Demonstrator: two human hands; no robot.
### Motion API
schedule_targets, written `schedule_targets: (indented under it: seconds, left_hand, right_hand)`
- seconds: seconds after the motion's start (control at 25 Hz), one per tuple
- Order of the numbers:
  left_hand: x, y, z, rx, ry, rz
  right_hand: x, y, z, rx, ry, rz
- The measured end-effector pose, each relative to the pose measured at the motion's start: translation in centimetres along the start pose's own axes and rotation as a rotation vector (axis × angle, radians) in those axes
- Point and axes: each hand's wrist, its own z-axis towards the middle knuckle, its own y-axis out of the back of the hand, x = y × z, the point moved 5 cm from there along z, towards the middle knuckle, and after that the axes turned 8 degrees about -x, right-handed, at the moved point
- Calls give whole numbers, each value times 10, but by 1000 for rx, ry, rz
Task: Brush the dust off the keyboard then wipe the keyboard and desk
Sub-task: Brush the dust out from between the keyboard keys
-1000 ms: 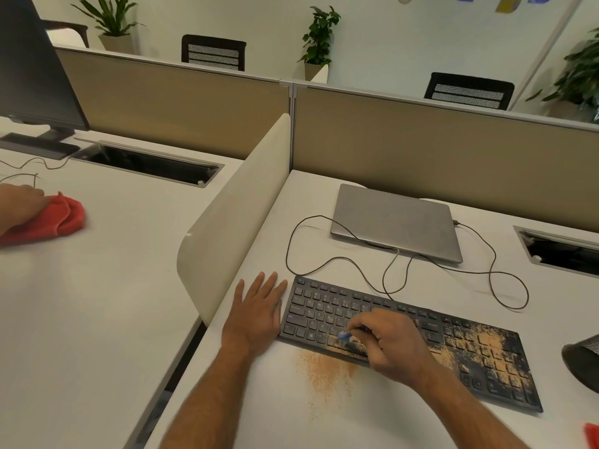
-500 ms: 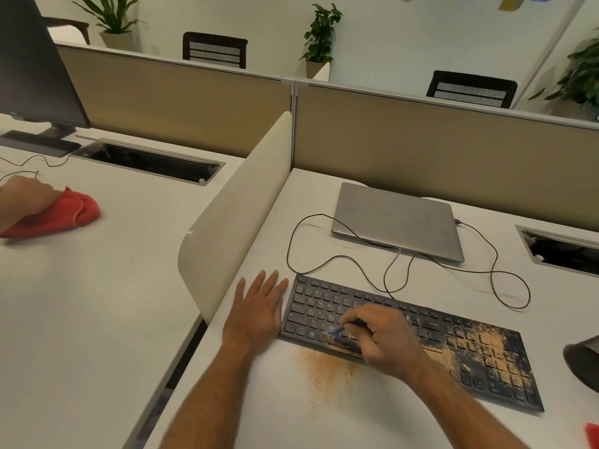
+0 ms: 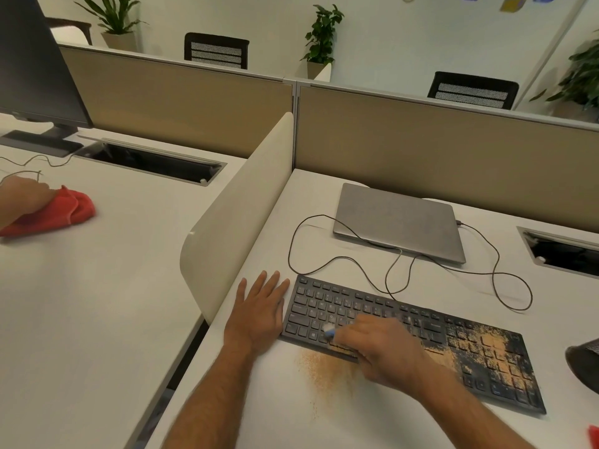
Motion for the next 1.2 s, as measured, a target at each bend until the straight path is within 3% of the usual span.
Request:
schedule_targets:
  seconds: [0.16,0.36,0.56,0.76,1.04,1.2]
  left_hand:
    - [0,-1,0,6,3,5]
    - [-1,1,0,6,0,5]
    - [0,0,1,11,3,8]
    - [0,0,0,13,6,14]
    - [0,-1,1,-3,-2,-2]
    - [1,-1,1,1,1,15]
  right_hand:
    - [2,4,-8,40,-45,77]
    - [-10,19,-4,-96,-127,131]
    - [-3,3,-8,47,-107,81]
    - [-14,14,-2,-152,-270,245]
    - [-13,10,8,91,-243,-7]
    - [-14,20,15,-52,-246,76]
